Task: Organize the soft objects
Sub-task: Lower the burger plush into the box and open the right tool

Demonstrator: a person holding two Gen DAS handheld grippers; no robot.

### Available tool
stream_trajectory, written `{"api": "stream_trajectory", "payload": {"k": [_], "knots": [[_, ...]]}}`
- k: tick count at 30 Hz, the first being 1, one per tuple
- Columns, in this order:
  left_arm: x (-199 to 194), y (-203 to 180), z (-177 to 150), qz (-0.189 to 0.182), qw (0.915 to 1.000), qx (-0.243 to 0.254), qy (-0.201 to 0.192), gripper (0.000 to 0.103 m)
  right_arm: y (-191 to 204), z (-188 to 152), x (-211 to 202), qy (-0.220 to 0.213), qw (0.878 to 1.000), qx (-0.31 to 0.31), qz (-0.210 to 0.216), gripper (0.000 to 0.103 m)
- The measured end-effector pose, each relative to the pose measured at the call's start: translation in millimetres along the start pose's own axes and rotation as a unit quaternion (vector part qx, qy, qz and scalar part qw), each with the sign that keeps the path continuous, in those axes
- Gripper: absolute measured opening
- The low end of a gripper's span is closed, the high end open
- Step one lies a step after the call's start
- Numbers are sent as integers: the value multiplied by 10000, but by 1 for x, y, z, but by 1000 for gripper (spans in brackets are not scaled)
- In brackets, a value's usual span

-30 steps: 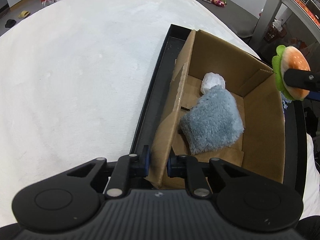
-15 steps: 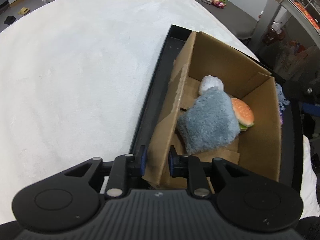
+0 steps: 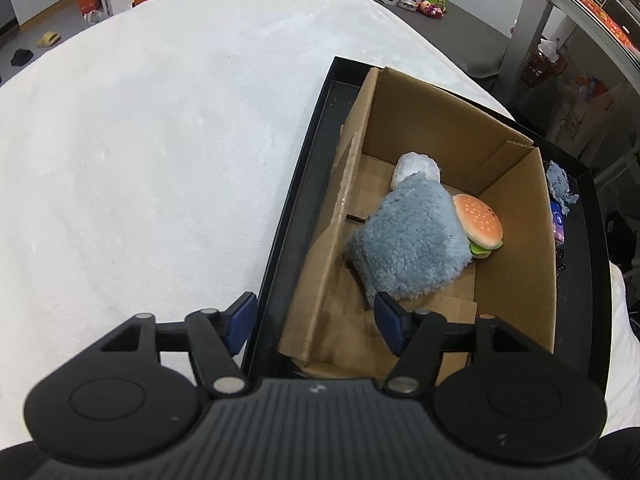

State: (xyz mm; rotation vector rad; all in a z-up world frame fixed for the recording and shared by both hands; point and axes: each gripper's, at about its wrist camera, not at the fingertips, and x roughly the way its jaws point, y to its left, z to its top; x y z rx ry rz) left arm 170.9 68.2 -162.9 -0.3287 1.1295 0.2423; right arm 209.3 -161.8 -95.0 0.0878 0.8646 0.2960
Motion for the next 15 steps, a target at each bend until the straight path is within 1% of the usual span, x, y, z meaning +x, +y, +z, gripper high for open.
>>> {"api": "stream_trajectory", "payload": {"k": [3,5,8,12,15], "knots": [[-3,-3,-2,33,10000,63,-66,70,-7,-2,-4,-130,9999,17,-17,103],[-5,-4,-2,49,9999,97,-103,71,-13,-3,-7,-207,9998,79,-25,103],[-12,-10,-2,207,9991,254,-250,72,-24,-5,-7,-205,9996,164,51,103],[-15,-16,0,235,9987,364,-284,72,-39,-8,-8,-242,9993,287,-14,103],[-12,-16,1,115,9990,385,-220,72,-53,-11,-6,-218,9989,411,19,103]]}}
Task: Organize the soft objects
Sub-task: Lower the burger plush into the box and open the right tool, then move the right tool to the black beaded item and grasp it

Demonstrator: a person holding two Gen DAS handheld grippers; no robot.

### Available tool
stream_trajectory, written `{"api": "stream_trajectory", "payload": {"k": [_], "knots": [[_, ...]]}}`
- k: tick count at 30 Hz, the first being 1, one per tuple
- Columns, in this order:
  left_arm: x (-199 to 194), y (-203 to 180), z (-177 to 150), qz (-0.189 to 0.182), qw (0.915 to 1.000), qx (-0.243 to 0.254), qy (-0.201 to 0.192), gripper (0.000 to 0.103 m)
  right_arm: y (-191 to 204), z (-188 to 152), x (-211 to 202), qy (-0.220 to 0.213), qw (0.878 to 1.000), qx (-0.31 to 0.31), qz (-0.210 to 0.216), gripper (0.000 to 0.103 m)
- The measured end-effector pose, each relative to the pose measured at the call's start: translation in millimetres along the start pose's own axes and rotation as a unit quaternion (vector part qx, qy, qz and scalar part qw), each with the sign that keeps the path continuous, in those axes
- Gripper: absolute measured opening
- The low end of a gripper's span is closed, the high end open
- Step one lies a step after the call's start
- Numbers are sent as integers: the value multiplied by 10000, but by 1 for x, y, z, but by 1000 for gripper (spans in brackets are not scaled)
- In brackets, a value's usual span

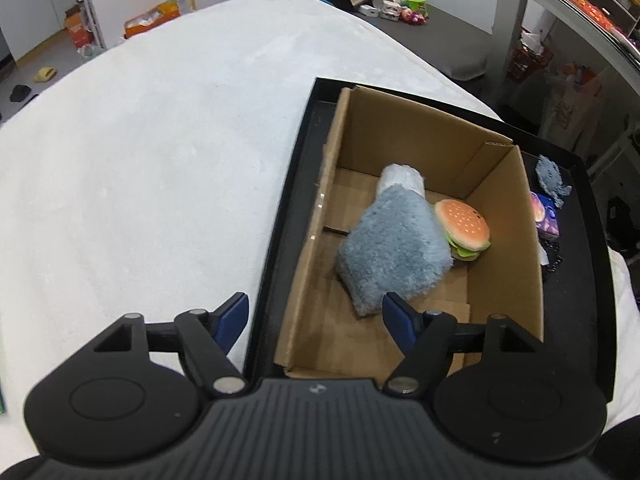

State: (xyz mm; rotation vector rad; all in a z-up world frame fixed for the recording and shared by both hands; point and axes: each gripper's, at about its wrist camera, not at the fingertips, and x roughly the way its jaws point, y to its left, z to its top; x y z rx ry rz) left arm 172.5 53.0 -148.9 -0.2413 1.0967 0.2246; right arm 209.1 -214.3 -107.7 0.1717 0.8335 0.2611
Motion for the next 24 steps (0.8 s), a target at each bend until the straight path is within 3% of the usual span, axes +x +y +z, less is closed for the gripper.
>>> {"api": "stream_trajectory", "payload": {"k": [10,14,24], "knots": [[0,-9,5,167,9997,172,-71,72,-27,-7,16,171,9996,242,36,103],[1,-17,6,342,9988,310,-165,88,-31,-13,27,344,9991,264,29,103],[9,-34,11,470,9975,531,-14,91,-35,-19,50,589,9980,239,48,103]]}}
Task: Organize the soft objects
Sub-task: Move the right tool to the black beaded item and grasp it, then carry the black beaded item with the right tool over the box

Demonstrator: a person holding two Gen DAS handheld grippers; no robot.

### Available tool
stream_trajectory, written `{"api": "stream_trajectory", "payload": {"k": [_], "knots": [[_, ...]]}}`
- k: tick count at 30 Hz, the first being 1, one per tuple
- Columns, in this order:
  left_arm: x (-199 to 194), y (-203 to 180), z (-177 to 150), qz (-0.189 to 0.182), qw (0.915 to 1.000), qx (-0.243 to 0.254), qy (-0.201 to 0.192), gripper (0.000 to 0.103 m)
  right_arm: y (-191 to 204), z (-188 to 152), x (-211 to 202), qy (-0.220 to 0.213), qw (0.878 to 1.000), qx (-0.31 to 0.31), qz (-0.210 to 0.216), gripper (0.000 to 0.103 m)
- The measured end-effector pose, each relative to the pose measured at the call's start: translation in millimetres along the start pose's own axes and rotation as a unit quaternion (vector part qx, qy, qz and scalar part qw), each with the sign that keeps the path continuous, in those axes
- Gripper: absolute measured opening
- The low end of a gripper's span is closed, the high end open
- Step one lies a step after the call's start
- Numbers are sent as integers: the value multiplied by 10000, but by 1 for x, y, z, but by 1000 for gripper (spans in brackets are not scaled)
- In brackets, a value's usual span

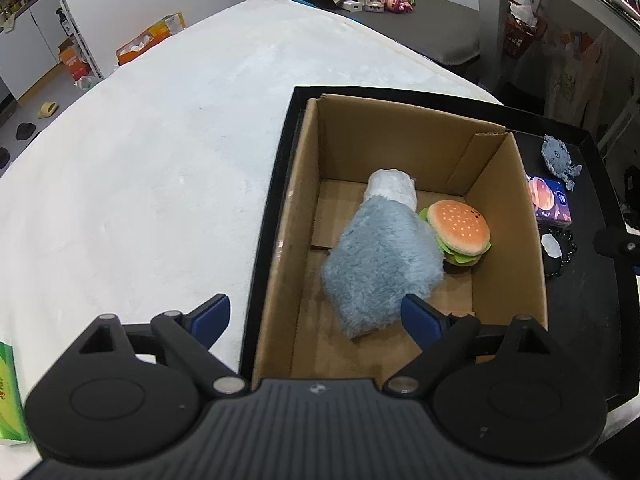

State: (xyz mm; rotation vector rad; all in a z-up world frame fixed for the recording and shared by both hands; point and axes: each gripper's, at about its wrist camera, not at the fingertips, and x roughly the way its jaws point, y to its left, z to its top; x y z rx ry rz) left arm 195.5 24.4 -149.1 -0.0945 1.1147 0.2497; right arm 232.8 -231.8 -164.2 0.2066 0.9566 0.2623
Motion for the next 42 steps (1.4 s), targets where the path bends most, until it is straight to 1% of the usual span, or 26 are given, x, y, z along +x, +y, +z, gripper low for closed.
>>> {"api": "stream_trajectory", "payload": {"k": [4,10,15,20,24,25,27,28,29,30,32,37,42], "knots": [[2,-9,3,31,10000,77,34,91,-1,0,11,78,10000,0,29,103],[8,-21,6,74,9996,226,158,91,-3,2,29,236,9997,12,-39,103],[12,-28,10,222,9990,294,232,91,-5,4,41,361,9993,3,-72,103],[16,-32,12,343,9983,359,321,92,1,7,50,383,9991,-129,-85,103],[17,-34,12,400,9977,399,373,93,8,6,59,506,9982,-273,-147,101],[17,-34,12,408,9976,408,383,93,11,5,61,521,9980,-333,-157,97],[17,-34,12,422,9975,412,402,93,13,3,66,590,9972,-412,-203,78],[18,-35,12,431,9973,417,412,93,13,2,70,710,9963,-402,-251,55],[18,-35,13,428,9973,430,423,93,11,2,73,852,9954,-344,-277,38],[18,-36,13,453,9971,445,427,93,9,1,72,840,9956,-305,-296,32],[19,-37,12,484,9968,462,435,93,6,2,69,876,9953,-325,-257,26],[19,-39,12,524,9965,482,442,94,0,0,56,807,9955,-414,-283,24],[21,-36,13,506,9969,388,466,94,-3,4,44,760,9955,-453,-326,24]]}}
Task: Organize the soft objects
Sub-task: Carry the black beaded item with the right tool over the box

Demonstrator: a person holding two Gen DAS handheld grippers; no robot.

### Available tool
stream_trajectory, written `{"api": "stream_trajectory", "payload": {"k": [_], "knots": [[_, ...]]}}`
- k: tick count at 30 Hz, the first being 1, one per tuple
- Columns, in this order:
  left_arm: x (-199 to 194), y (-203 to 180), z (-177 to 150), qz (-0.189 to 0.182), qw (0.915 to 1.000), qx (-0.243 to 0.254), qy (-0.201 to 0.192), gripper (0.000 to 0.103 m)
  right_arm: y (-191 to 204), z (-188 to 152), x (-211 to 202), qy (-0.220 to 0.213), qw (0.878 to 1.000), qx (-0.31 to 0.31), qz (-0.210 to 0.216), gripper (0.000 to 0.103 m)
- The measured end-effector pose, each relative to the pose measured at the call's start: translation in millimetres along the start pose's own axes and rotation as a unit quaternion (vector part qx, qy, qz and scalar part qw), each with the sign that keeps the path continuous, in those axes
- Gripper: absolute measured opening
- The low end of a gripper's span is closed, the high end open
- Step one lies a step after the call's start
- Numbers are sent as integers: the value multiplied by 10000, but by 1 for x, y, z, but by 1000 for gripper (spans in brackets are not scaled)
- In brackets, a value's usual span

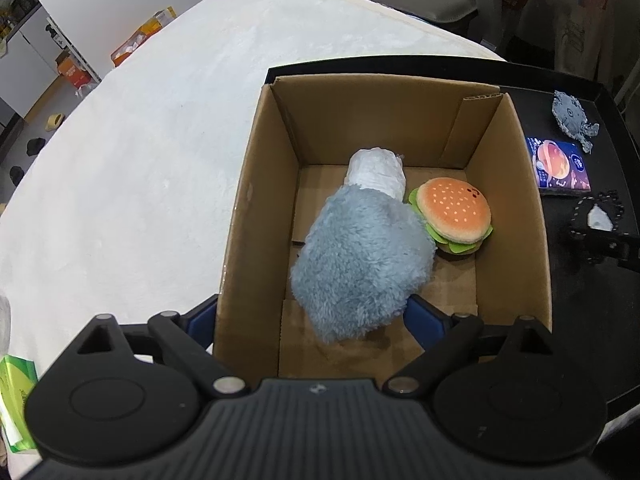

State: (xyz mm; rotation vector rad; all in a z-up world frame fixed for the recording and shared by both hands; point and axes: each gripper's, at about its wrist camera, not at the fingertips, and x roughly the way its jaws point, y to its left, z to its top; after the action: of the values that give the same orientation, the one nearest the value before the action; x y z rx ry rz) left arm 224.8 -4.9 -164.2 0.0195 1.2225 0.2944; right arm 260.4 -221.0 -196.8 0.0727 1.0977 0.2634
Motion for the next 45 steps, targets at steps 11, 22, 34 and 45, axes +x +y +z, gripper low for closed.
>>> {"api": "stream_trajectory", "payload": {"k": [11,22,34,45], "knots": [[-8,9,-4,-106,9999,-11,-50,94,4,5,-30,-183,9998,-65,-84,25],[-15,35,-7,-297,9992,-224,-135,93,36,11,-48,-340,9989,-310,-70,25],[-18,61,-15,-557,9969,-397,-382,91,77,19,-69,-718,9949,-696,127,25],[-10,77,-21,-854,9931,-653,-461,63,123,25,-77,-876,9901,-1043,345,25]]}}
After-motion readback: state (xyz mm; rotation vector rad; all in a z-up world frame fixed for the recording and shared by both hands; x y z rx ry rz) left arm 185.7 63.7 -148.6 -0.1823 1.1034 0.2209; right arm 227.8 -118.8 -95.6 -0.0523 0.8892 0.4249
